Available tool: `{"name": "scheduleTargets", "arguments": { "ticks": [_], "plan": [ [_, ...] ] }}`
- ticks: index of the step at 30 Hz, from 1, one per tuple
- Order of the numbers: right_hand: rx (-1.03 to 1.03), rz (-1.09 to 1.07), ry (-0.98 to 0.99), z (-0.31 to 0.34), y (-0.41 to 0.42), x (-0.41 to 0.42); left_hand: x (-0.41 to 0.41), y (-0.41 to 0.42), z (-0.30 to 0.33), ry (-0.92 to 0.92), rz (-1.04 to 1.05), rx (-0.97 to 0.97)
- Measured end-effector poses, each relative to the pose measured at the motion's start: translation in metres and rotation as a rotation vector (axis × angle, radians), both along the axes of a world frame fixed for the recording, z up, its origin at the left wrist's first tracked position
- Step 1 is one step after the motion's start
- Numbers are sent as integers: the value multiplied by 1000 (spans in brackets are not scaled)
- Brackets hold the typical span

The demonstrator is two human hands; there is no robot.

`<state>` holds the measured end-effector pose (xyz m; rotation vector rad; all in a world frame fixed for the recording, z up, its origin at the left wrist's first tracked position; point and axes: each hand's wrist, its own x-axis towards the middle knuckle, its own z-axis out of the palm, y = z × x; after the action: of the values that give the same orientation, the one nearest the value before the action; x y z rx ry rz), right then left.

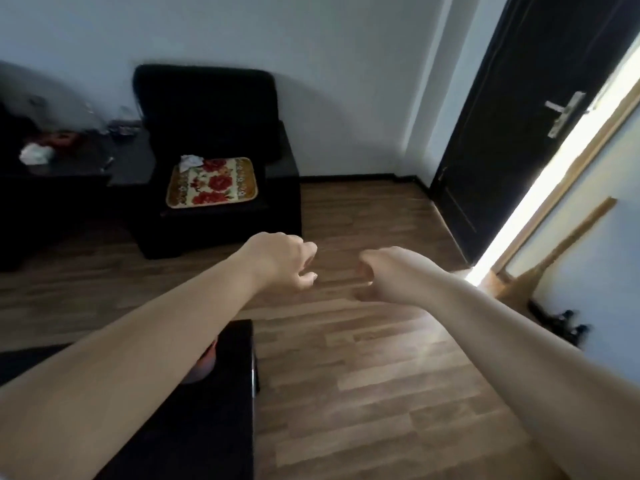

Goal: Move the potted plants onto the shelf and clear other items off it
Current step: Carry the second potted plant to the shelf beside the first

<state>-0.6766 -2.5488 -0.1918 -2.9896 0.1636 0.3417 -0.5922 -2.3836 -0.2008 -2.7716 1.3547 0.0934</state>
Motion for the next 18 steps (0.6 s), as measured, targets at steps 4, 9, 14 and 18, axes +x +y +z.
{"name": "scheduleTargets", "arguments": {
  "ticks": [4,9,14,18],
  "plan": [
    [72,213,41,-4,17,62,21,37,0,-5,285,14],
    [105,547,111,-10,53,113,12,73,-11,37,630,41],
    [76,860,159,-22,84,147,-16,90,-30,67,918,-5],
    [68,1002,163,-40,109,161,-35,96,-54,112,1074,-49]
  ]
}}
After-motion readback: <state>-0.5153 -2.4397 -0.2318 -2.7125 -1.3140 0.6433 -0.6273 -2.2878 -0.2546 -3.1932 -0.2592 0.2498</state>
